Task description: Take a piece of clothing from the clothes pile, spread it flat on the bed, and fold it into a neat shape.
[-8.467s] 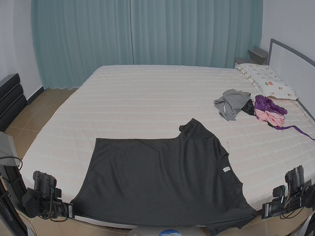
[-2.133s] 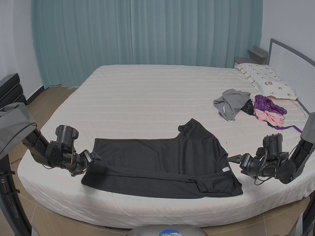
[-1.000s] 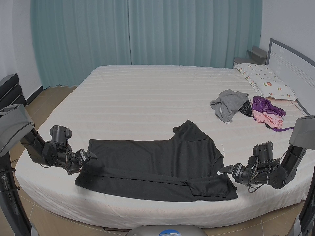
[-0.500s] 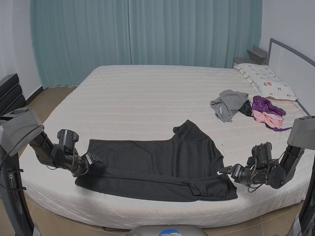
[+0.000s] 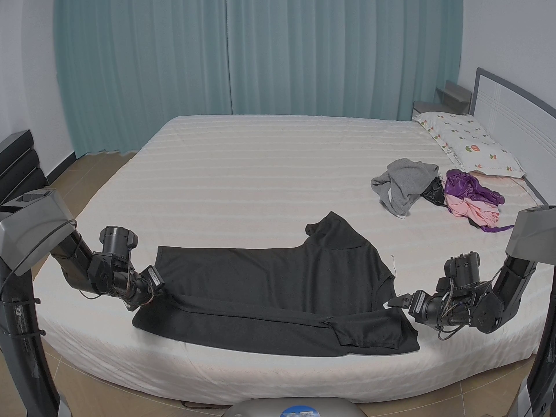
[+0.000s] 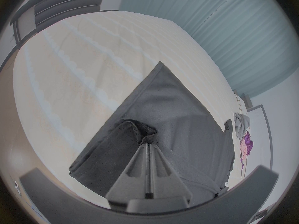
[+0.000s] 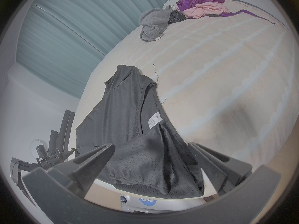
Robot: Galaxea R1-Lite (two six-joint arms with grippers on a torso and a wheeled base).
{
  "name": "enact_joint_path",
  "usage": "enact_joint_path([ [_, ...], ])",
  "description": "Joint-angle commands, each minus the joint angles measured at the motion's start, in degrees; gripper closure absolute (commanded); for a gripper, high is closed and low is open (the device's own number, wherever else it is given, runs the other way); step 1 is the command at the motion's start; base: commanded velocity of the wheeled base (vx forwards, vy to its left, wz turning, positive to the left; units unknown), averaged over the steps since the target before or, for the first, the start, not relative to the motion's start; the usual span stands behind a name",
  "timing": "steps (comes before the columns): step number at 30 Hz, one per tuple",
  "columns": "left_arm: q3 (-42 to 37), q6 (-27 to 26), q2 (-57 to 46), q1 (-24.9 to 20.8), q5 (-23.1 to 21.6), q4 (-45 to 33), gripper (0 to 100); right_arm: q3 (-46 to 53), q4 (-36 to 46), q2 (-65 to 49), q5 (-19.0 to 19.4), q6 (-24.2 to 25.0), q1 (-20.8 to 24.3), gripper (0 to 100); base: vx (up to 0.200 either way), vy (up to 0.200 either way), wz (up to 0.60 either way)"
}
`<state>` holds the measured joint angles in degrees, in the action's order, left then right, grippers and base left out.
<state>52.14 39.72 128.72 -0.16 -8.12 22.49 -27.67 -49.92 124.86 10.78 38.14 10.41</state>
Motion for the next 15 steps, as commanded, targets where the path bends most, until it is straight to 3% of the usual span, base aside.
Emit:
enact_joint_path([
  [1, 0.07, 0.27, -1.19, 0.95, -0.14, 0.1, 100, -0.01, 0.0, 0.12, 0.03, -0.62, -0.04, 0, 0.0, 0.0, 0.0],
  [9, 0.07, 2.03, -2.25, 0.95, -0.14, -0.26, 100, -0.1, -0.27, 1.88, 1.26, -5.27, -0.04, 0, 0.0, 0.0, 0.0],
  [15, 0.33, 2.21, -1.89, 0.95, -0.14, 0.01, 100, -0.45, -5.27, 5.57, 1.7, -9.14, 0.05, 0, 0.0, 0.0, 0.0],
])
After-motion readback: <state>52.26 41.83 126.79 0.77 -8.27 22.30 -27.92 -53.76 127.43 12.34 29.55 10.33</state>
